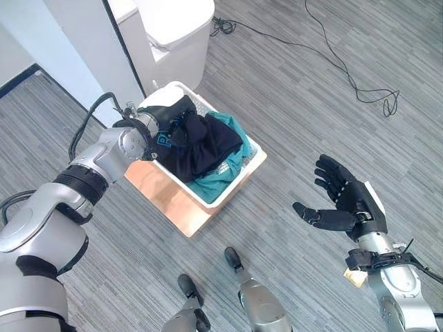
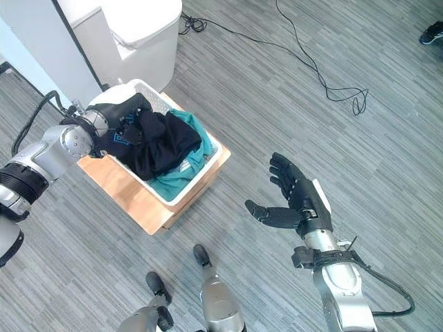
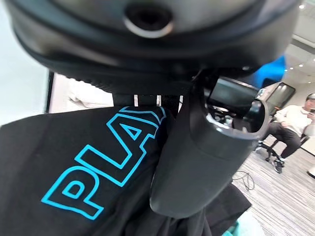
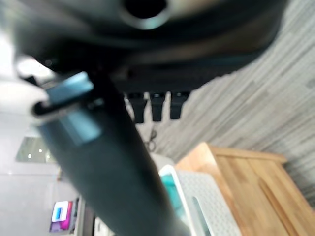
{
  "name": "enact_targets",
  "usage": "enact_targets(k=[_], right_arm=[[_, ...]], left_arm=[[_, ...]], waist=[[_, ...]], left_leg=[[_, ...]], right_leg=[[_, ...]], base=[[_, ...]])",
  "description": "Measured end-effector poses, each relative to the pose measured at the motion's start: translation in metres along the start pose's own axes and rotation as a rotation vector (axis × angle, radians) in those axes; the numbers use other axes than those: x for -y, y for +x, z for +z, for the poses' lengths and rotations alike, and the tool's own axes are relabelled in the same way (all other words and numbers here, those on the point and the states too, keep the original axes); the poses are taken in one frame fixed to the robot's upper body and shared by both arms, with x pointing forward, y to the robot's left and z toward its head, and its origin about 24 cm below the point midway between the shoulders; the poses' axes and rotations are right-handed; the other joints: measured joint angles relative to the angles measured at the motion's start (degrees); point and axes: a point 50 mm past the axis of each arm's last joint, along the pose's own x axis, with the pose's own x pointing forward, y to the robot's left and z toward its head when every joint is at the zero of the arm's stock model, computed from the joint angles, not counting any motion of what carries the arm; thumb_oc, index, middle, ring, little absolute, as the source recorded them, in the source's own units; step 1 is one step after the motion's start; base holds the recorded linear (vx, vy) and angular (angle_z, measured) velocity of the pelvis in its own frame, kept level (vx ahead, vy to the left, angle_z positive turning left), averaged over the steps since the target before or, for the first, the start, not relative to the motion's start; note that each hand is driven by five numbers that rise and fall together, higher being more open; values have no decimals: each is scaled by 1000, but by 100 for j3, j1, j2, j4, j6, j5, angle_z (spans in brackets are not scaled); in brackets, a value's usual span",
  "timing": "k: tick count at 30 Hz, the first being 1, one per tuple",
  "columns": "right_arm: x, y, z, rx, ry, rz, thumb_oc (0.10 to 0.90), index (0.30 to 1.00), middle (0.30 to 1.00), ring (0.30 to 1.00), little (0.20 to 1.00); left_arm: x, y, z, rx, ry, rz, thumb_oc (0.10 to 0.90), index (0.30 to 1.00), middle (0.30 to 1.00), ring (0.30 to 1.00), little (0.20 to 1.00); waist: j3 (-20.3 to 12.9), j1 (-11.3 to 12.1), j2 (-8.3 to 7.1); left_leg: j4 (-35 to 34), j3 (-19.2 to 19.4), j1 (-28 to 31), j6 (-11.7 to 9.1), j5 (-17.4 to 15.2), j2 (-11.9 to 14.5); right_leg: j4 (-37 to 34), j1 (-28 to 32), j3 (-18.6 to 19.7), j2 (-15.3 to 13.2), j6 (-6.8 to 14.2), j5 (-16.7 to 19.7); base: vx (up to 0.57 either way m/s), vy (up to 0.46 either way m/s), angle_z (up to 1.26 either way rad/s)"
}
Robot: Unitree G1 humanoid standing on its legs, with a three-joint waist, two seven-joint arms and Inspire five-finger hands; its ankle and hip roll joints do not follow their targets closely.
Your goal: Pick up bed clothes into laundry basket.
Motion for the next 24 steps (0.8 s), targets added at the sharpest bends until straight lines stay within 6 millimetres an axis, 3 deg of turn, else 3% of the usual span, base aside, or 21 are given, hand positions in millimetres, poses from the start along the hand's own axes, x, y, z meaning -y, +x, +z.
enact_targets(k=[9, 16, 20, 24], right_arm=[[-3, 2, 0, 4, 5, 13, 800, 900, 900, 900, 900], [-1, 4, 3, 15, -3, 11, 800, 900, 900, 900, 900], [2, 5, 6, 24, -13, 6, 800, 900, 900, 900, 900], [6, 5, 9, 33, -23, -5, 800, 900, 900, 900, 900]], left_arm=[[-6, -3, 27, 127, 96, -23, 800, 900, 900, 900, 900], [1, -15, 53, 263, 172, -119, 800, 900, 900, 900, 900], [-3, -28, 76, 403, 210, -127, 800, 900, 900, 900, 900], [-7, -36, 82, 452, 224, -122, 800, 900, 900, 900, 900]], waist=[[4, 63, 17], [69, 154, 319], [40, 275, 371], [3, 364, 435]], left_leg=[[1, -25, 23, -14, 13, -8], [-1, -143, 71, -34, 34, -10], [-1, -176, 138, -39, 51, 3], [-11, -240, 209, -40, 50, -6]], right_leg=[[0, 36, -27, -20, -2, 1], [-2, 140, -136, -37, -3, 0], [-2, 218, -169, -28, -5, 1], [-4, 321, -234, -45, -9, -5]], base=[[-2, -4, 1], [-14, -17, 8], [-9, -14, 3], [-8, -25, 8]])
